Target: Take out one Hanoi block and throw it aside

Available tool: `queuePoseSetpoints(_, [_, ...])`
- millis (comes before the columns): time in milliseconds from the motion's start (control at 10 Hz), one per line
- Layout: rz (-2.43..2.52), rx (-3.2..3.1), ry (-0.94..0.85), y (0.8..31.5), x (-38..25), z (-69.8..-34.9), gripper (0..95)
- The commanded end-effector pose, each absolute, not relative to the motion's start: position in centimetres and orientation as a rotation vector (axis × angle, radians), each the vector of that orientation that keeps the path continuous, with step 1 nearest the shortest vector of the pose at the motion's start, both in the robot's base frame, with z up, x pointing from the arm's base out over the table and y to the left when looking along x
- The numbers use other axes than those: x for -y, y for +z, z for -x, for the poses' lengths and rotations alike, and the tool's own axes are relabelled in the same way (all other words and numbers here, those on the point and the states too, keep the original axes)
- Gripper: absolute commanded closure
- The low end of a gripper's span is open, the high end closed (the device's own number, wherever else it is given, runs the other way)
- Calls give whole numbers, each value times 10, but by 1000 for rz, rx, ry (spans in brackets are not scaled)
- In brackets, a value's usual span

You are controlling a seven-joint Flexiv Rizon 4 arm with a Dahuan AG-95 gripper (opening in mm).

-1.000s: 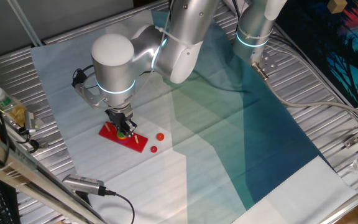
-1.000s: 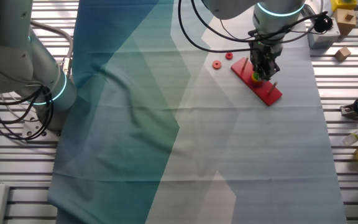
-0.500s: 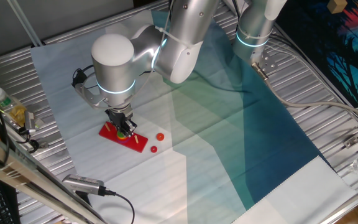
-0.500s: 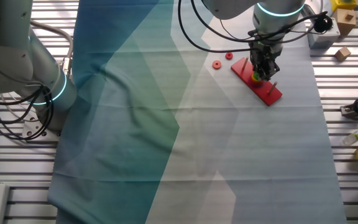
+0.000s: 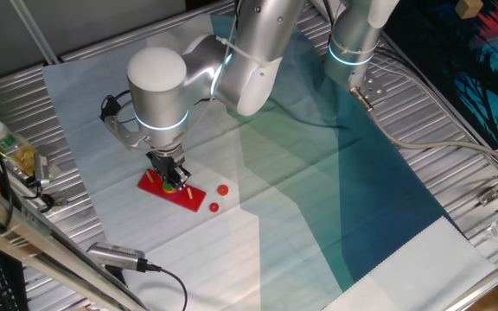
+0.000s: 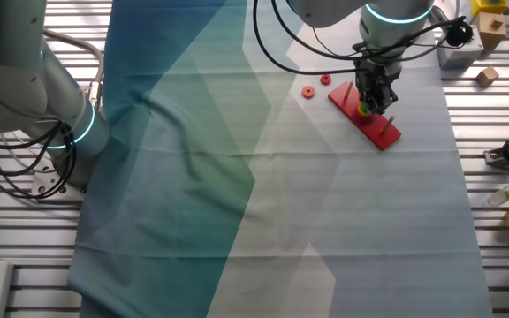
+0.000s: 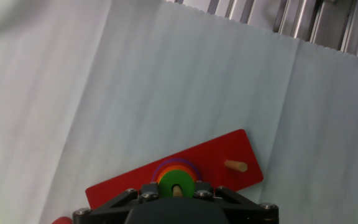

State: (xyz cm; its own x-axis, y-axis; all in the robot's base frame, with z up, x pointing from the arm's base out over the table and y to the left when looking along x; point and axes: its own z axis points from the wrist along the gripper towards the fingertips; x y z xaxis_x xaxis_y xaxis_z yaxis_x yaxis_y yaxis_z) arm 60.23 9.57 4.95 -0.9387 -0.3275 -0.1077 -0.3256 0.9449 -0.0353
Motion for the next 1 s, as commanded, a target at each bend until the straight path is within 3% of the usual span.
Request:
queuePoseSetpoints(100, [503, -2987, -26, 49, -96, -602, 950])
queuePoseSetpoints(200, [503, -2987, -26, 49, -96, -602, 950])
queuePoseSetpoints(300, [504, -2988, -44, 71, -97, -601, 950])
queuePoseSetpoints(1000, [498, -2994, -51, 82, -98, -599, 950])
